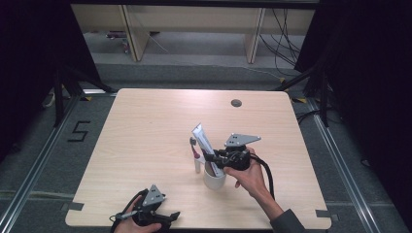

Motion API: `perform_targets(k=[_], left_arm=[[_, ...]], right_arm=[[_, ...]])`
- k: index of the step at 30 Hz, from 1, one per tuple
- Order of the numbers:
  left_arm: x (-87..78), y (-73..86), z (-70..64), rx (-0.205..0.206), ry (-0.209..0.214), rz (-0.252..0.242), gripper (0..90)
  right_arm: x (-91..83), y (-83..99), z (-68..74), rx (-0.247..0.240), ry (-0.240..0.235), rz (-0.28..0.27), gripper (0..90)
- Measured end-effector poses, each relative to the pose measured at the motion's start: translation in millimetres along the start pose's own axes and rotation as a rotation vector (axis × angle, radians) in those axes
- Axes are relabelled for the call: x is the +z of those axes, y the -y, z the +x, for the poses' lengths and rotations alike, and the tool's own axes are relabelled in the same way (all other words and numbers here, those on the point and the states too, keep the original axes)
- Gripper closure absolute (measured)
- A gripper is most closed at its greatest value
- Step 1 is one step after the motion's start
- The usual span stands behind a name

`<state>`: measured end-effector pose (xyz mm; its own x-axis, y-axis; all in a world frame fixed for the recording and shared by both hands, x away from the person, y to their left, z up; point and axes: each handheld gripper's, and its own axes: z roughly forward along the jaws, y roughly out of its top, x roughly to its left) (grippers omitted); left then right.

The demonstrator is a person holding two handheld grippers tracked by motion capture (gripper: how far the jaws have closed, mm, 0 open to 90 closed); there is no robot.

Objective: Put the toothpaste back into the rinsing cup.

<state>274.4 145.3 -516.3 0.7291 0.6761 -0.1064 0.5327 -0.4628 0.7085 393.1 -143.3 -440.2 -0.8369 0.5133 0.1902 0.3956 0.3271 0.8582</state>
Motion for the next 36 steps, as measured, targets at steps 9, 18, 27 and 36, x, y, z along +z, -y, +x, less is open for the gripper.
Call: perform_targets(k=[9, 18, 27, 36], left_arm=[[1.0, 0.5, 0.0, 0.005, -0.003, 0.002, 19.8], [0.1, 0.2, -0.5, -0.001, 0.001, 0.001, 19.8], [0.6, 0.2, -0.2, 0.002, -0.004, 0.009, 19.8], [0.6, 0.4, -0.6, 0.005, -0.002, 0.010, 19.6]], right_arm=[[-0.1, 10.0, 1.7, -0.047, 0.029, 0.057, 76.3], [-1.1, 16.7, 1.1, -0.028, 0.027, 0.097, 76.4], [-2.2, 15.9, 1.8, -0.018, 0.017, 0.074, 72.7], [-1.7, 15.1, 0.9, -0.043, 0.002, 0.071, 61.5]])
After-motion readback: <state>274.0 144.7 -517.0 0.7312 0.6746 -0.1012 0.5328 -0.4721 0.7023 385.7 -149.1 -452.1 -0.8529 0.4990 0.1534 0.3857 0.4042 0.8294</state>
